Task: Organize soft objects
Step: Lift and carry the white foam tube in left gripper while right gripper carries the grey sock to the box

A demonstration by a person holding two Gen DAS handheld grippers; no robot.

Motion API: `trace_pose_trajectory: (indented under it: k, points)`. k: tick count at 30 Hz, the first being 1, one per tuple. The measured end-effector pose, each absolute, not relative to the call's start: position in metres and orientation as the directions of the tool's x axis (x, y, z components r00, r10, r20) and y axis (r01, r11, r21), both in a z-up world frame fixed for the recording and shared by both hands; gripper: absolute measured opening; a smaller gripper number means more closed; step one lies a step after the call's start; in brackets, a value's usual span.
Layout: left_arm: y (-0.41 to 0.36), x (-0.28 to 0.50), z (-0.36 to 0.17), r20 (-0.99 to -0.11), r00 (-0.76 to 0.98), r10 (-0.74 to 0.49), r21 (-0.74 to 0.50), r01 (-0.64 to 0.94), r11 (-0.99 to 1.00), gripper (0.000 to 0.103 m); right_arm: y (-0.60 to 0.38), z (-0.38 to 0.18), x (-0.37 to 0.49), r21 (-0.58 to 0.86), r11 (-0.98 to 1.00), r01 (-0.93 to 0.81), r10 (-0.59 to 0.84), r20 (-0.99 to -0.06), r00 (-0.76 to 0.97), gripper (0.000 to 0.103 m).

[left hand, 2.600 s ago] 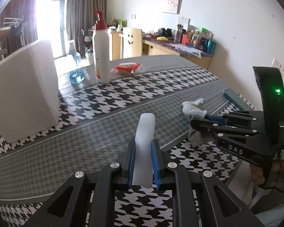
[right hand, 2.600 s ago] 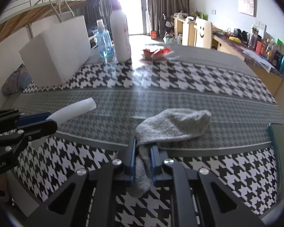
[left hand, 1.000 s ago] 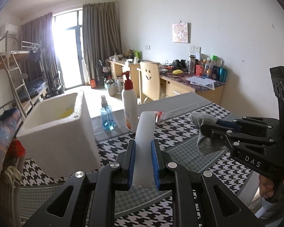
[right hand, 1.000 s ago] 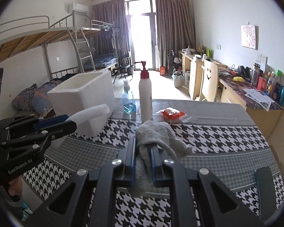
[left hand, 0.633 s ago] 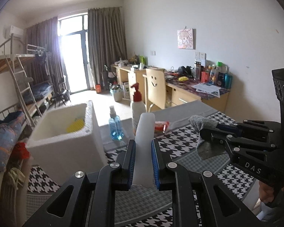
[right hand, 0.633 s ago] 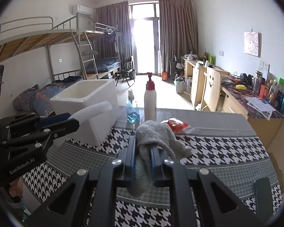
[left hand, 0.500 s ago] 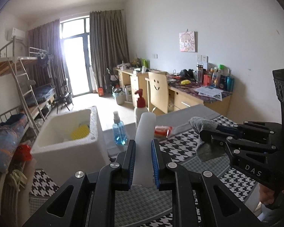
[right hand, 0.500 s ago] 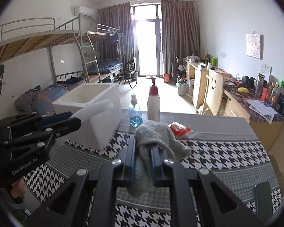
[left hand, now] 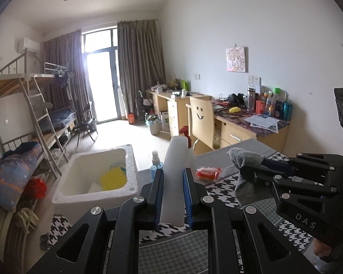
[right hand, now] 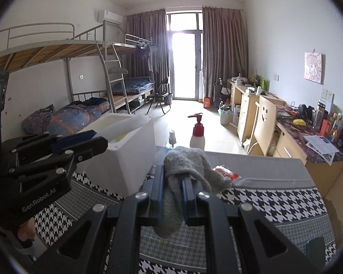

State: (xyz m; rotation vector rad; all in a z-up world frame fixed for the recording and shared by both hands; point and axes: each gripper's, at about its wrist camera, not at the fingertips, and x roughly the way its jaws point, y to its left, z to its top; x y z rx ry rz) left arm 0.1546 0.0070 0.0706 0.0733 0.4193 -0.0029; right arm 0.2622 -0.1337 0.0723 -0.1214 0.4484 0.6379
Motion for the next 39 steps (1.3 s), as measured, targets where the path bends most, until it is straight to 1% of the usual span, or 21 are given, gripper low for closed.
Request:
trace_pose_trajectory:
  k: [18, 31, 39]
  points:
    - [0.036, 0.174, 0.085, -0.397, 0.914, 0.081, 0.052, -0.066, 0.996, 0.018, -0.108, 0.089, 0.277, 0.023, 0.760, -0.649, 0.595, -0.425, 0.682, 0.017]
    - [0.061, 0.188, 0.087, -0.392, 0.903, 0.176, 0.054, -0.169, 0.984, 0.018, -0.089, 0.095, 0.293, 0.031, 0.726, -0.687, 0.629, -0.433, 0.646, 0.017]
    - [0.079, 0.200, 0.085, -0.409, 0.886, 0.219, 0.057, -0.214, 0.975, 0.018, -0.071, 0.097, 0.301, 0.036, 0.695, -0.718, 0.655, -0.442, 0.612, 0.017]
